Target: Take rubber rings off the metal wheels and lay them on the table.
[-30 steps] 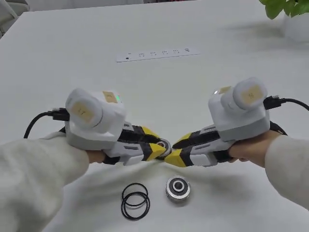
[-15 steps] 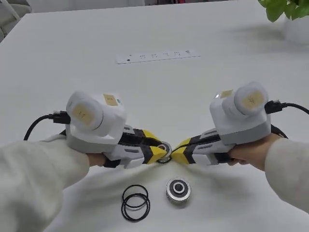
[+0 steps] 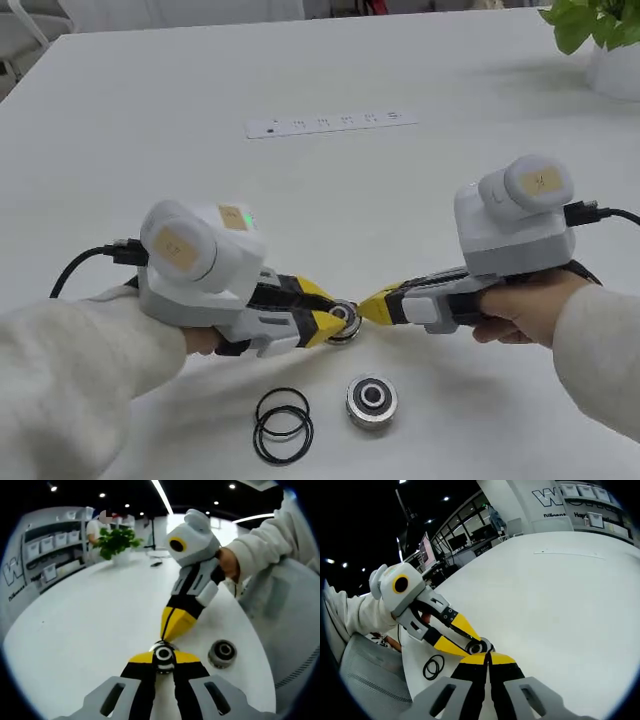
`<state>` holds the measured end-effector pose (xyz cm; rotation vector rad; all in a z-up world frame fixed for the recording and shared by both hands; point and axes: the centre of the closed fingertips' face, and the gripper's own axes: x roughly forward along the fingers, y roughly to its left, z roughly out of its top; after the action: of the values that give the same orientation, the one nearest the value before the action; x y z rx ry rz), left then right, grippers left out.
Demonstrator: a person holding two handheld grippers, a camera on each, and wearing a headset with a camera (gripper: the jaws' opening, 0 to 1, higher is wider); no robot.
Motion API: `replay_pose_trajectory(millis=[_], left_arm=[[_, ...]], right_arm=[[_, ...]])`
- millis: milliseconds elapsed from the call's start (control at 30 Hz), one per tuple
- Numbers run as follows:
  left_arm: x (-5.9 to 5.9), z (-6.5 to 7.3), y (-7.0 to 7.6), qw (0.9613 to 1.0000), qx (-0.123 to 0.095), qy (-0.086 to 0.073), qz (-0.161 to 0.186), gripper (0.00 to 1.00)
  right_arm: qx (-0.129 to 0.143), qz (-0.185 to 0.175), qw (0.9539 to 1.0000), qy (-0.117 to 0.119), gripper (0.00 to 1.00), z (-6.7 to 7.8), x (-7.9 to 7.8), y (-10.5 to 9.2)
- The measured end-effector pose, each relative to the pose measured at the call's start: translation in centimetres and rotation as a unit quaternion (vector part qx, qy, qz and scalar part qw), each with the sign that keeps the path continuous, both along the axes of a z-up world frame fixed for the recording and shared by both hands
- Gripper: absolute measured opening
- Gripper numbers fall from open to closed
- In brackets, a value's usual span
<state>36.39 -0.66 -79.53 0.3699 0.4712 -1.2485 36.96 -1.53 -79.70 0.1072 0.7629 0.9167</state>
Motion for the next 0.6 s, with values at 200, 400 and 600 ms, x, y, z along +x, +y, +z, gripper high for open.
replay_pose_trajectory(millis=[200, 400, 600], left_arm=[[0.0, 0.0, 0.0, 1.0000, -0.003, -0.004, 0.002, 0.13], [-0.2, -0.1, 0.1, 1.0000, 0.000, -0.006, -0.001, 0.13], [-0.2, -0.1, 0.1, 1.0000, -0.003, -0.007, -0.002, 0.13]], right_arm=[[0.002, 0.000, 1.0000, 0.003, 0.00, 0.2, 0.0, 0.3], [0.005, 0.010, 0.9999, 0.000, 0.00, 0.6, -0.2, 0.8], [0.014, 0.015, 0.9998, 0.002, 0.00, 0.8, -0.4, 1.1]])
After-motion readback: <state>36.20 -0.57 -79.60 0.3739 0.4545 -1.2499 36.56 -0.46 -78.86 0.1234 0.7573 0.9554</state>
